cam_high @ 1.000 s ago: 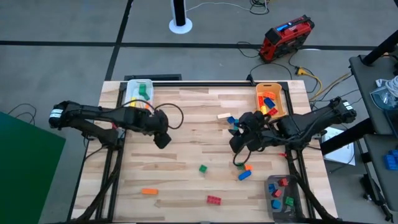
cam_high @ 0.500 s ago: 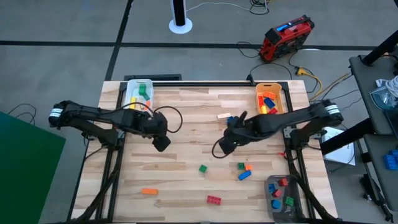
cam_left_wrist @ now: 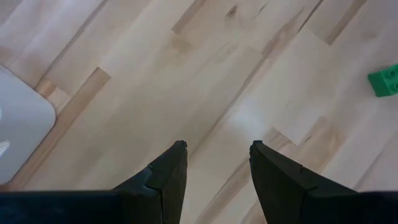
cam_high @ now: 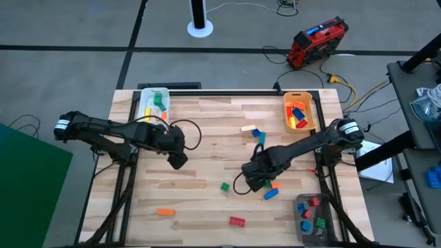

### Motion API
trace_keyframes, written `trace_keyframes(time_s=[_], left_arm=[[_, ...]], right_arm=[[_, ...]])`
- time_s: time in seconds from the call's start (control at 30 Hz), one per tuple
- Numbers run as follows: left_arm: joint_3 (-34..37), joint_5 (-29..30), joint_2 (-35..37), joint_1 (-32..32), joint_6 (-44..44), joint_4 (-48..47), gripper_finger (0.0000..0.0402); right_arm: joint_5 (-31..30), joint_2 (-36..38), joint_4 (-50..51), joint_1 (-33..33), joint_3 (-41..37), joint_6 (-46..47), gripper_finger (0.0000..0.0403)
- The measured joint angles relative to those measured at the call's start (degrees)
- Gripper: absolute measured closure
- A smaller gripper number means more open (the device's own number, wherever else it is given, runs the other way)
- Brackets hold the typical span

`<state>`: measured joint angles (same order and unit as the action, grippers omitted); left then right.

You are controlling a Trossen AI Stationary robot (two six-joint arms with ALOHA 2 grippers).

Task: Sort blocks by size
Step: Put the small green game piece into the black bin

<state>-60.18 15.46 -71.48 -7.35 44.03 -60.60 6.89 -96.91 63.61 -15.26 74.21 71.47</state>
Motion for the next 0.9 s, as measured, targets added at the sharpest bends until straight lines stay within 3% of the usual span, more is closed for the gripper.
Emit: trace_keyframes(time_s=[0.6,0.9], left_arm=[[0.0,0.68,0.0,-0.24,-0.16,-0.42,0.0249],[0.0,0.7,0.0,-0.24,-0.12,-0.39,0.0249]], right_arm=[[2.82,-4.43,-5.4,0.01,-4.97,0.67,0.0164],[4.66,-4.36,-16.35,-0.1,-7.5,2.28,0.0176]])
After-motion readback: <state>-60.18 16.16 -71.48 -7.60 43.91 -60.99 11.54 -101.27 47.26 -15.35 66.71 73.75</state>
